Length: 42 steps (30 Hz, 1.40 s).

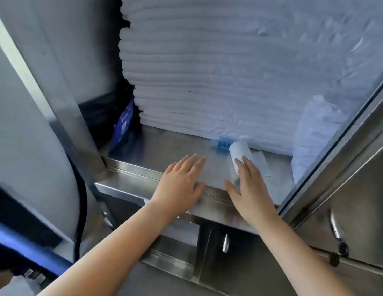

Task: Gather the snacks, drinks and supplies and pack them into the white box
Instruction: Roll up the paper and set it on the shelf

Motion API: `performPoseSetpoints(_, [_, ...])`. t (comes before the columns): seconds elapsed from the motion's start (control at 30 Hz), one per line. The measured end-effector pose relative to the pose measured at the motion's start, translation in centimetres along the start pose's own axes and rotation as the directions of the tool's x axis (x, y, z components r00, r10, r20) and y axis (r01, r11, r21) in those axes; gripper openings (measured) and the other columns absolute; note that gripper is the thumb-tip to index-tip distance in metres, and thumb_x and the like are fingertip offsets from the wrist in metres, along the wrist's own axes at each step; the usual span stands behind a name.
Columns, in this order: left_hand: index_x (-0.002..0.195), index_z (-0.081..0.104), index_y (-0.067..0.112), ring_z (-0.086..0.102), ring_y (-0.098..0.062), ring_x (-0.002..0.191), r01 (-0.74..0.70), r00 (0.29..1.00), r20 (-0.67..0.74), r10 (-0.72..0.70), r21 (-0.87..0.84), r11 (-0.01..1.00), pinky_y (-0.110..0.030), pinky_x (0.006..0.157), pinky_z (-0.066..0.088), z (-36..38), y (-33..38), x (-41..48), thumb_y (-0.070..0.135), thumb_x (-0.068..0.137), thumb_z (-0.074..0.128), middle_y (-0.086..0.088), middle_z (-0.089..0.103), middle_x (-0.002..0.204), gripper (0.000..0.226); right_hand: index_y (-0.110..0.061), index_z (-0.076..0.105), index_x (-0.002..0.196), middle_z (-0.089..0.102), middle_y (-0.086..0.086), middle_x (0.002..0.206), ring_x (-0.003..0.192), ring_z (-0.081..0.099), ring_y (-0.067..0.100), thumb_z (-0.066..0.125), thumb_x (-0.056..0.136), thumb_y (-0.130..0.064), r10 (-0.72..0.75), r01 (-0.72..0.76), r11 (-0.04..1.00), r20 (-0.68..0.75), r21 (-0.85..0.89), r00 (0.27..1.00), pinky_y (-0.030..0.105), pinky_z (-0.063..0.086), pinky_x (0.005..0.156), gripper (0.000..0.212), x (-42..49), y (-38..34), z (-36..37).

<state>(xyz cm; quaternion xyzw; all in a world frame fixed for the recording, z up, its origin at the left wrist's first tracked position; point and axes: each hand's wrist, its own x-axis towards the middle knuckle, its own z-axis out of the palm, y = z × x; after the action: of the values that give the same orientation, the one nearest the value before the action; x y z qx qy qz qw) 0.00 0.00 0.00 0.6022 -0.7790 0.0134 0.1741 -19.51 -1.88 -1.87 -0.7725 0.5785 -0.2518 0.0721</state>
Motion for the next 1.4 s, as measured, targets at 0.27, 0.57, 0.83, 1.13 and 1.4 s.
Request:
performPoseSetpoints(0.27, [0.147,0.022,0.024,0.026,-0.018,0.137,-0.191,0.978,0.081,0.194,-0.044,0.981,-0.028,0.109,0.016,3.3,-3.6,6.5,0.039,0.094,0.042,0.000,0.027,0.152,0.059,-0.003,0.044,0.133,0.033,0.016,0.147,0.136,0.032,0.032,0.061,0.088,-0.025,0.123,-0.138,0.986,-0.146,-0.096,0.982,0.042,0.031,0.111,0.052,2.2,0.6,2.2])
performPoseSetpoints(0.57, [0.146,0.026,0.023,0.028,-0.019,0.137,-0.280,0.943,0.176,0.284,-0.048,0.959,-0.030,0.108,0.018,6.7,-6.1,8.8,0.038,0.096,0.037,0.001,0.027,0.152,0.053,-0.005,0.050,0.127,0.041,0.015,0.140,0.130,0.036,0.027,0.061,0.089,-0.020,0.198,-0.226,0.969,-0.238,-0.097,0.951,0.036,0.036,0.103,0.042,3.4,0.7,3.8])
performPoseSetpoints(0.83, [0.147,0.023,0.020,0.027,-0.020,0.137,-0.322,0.934,0.143,0.327,-0.058,0.945,-0.029,0.109,0.016,6.2,-5.9,9.5,0.038,0.097,0.036,-0.001,0.028,0.152,0.054,-0.006,0.050,0.123,0.049,0.011,0.126,0.115,0.046,0.028,0.067,0.084,-0.026,0.277,-0.298,0.954,-0.320,-0.016,0.906,0.034,0.044,0.086,0.047,5.0,1.1,3.6])
performPoseSetpoints(1.13, [0.148,0.019,0.017,0.020,-0.022,0.142,-0.494,0.864,0.077,0.498,-0.063,0.867,-0.036,0.115,0.016,3.6,-4.8,11.1,0.029,0.093,0.050,-0.004,0.022,0.154,0.064,-0.011,0.047,0.127,0.052,0.004,0.123,0.113,0.047,0.021,0.072,0.072,-0.006,0.132,-0.128,0.991,-0.302,0.032,0.944,0.013,0.032,0.090,0.061,5.0,0.5,3.7])
performPoseSetpoints(1.4, [0.146,0.028,0.015,0.022,-0.022,0.142,-0.619,0.776,0.082,0.625,-0.090,0.780,-0.030,0.114,0.009,4.2,-3.9,11.2,0.023,0.087,0.062,-0.004,0.026,0.153,0.068,-0.016,0.042,0.128,0.048,-0.005,0.122,0.113,0.050,0.011,0.075,0.071,-0.011,0.084,-0.039,0.985,-0.273,0.167,0.958,0.013,0.039,0.094,0.066,4.0,-0.1,3.7])
